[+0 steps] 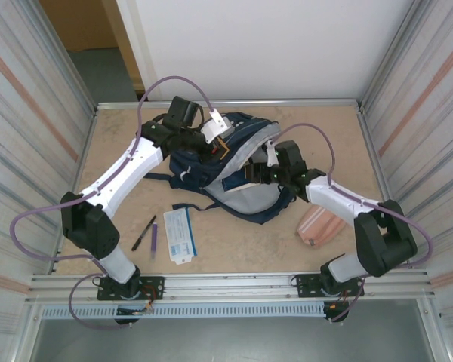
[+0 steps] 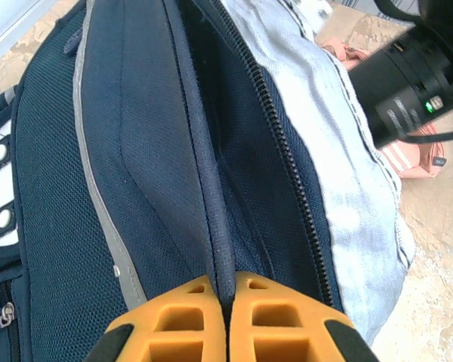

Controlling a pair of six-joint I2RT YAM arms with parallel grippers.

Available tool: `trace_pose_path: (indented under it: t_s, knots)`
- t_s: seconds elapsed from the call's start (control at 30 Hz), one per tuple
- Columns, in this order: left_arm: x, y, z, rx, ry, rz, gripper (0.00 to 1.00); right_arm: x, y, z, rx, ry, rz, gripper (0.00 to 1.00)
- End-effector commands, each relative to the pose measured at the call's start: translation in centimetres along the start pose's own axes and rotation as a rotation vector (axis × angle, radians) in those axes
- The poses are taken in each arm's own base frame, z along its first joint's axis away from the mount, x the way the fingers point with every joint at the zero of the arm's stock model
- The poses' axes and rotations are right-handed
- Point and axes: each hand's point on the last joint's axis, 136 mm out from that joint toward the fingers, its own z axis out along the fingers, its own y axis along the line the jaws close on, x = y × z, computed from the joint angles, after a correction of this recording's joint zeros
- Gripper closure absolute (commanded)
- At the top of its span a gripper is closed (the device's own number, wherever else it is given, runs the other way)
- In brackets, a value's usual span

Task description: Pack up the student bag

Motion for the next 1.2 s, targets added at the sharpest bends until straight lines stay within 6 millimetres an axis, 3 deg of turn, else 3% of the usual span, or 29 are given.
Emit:
trace_pose_path:
  t_s: [0.0, 0.07, 0.2, 0.27, 0.43, 0.6, 0.73, 1.0, 1.17]
  knots:
    - [-4.0, -0.6, -2.3, 0.003, -0.154, 0.088, 1.0, 3.3, 0.3, -0.1, 0.018, 0.049, -0.014, 0.4]
    - [-4.0, -0.8, -2.3, 0.013, -0.159, 0.091, 1.0, 4.1, 0.5, 0.4, 0.01, 0.042, -0.002, 0.5]
    - [-4.0, -1.0, -2.0, 0.04, -0.169, 0.075, 1.0, 4.7, -0.5, 1.9, 0.058, 0.037, 0.001, 0.88]
    - [-4.2, -1.6, -1.8, 0.084, -0.178, 0.069, 1.0, 4.6, -0.9, 2.6, 0.072, 0.023, 0.015, 0.92]
    - [-4.2, -1.6, -1.8, 0.081, -0.179, 0.069, 1.0, 3.5, -2.1, 4.5, 0.133, -0.023, 0.031, 0.96]
    - [-4.7, -1.6, -1.8, 0.09, -0.202, 0.064, 1.0, 2.6, -1.3, 6.3, 0.076, -0.092, 0.024, 0.99]
    - [-4.7, -1.5, -1.6, 0.091, -0.196, 0.063, 1.0, 2.3, -1.7, 7.3, 0.097, -0.111, 0.062, 1.0]
    - [-4.2, -1.7, -1.6, 0.102, -0.184, 0.07, 1.0, 0.0, -3.0, 8.0, 0.156, -0.171, 0.097, 1.0]
    - [-4.0, -2.1, -1.6, 0.121, -0.185, 0.083, 1.0, -0.7, -1.8, 10.9, 0.101, -0.103, 0.042, 1.0]
